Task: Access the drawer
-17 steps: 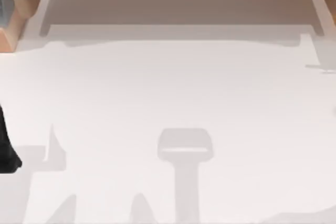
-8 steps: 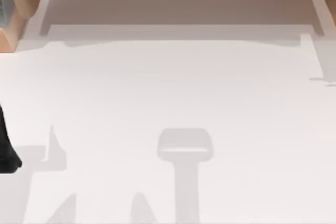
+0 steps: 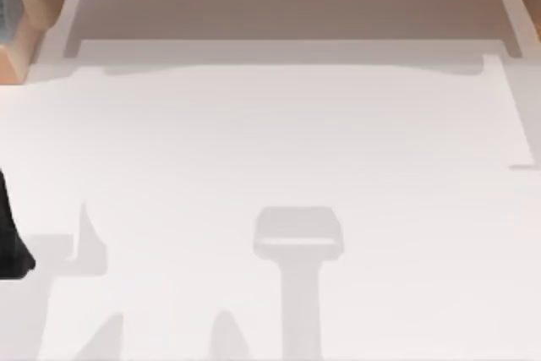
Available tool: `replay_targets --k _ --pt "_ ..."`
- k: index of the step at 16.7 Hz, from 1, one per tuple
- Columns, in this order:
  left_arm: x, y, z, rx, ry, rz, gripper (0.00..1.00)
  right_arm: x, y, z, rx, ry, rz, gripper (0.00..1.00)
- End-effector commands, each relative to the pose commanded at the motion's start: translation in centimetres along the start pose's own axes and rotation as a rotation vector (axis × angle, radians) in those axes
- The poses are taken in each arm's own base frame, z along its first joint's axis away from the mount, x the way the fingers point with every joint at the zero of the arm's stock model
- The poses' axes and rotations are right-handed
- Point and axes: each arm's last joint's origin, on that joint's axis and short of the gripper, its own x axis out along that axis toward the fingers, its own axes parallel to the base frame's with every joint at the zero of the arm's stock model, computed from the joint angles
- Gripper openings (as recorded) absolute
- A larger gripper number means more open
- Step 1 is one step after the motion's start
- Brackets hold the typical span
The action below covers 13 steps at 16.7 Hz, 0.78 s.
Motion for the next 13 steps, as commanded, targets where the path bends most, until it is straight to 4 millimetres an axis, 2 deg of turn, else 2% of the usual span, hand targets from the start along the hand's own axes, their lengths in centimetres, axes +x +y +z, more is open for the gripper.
replay_targets --k 5,13 --pt "0.0 0.0 0.0 0.0 0.0 0.0 1.0 -0.38 -0.06 0.01 -0.002 0.001 -0.002 0.0" --pt "0.0 0.0 0.0 0.0 0.0 0.0 1.0 -0.38 -0.06 0.01 -0.002 0.001 -0.002 0.6"
